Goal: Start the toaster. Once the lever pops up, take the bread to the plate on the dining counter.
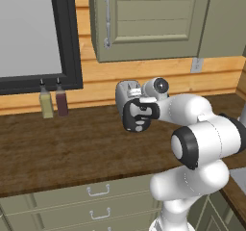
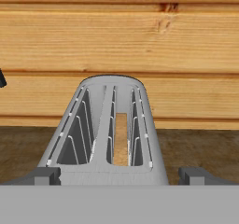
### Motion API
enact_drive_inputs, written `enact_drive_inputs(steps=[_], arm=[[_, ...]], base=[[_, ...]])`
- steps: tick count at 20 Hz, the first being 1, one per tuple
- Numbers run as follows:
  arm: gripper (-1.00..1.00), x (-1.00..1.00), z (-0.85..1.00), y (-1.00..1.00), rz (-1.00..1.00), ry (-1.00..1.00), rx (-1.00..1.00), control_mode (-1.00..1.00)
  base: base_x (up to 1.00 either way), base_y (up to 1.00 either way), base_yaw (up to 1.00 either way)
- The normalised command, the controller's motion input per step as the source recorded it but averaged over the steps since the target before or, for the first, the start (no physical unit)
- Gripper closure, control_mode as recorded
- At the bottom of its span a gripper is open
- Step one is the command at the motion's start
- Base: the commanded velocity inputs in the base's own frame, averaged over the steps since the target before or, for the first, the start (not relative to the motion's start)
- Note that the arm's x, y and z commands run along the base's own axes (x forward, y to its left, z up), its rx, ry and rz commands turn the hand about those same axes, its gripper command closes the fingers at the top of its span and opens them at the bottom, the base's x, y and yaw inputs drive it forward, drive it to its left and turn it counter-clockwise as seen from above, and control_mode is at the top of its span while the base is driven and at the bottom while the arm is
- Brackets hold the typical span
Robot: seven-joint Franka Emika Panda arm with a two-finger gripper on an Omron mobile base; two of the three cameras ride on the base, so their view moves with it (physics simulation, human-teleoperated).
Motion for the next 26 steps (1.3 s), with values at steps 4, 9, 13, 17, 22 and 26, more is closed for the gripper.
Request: enact_drive_inputs(steps=[4, 9, 13, 17, 22, 26], arm=[[-1.0, 0.0, 0.0, 0.0, 0.0, 0.0, 0.0, -1.0], [-1.0, 0.0, 0.0, 0.0, 0.0, 0.0, 0.0, -1.0], [-1.0, 0.0, 0.0, 0.0, 0.0, 0.0, 0.0, -1.0], [-1.0, 0.0, 0.0, 0.0, 0.0, 0.0, 0.0, -1.0], [-1.0, 0.0, 0.0, 0.0, 0.0, 0.0, 0.0, -1.0], [-1.0, 0.0, 0.0, 0.0, 0.0, 0.0, 0.0, -1.0]], base=[[0.0, 0.0, 0.0], [0.0, 0.0, 0.0], [0.0, 0.0, 0.0], [0.0, 0.0, 0.0], [0.0, 0.0, 0.0], [0.0, 0.0, 0.0]])
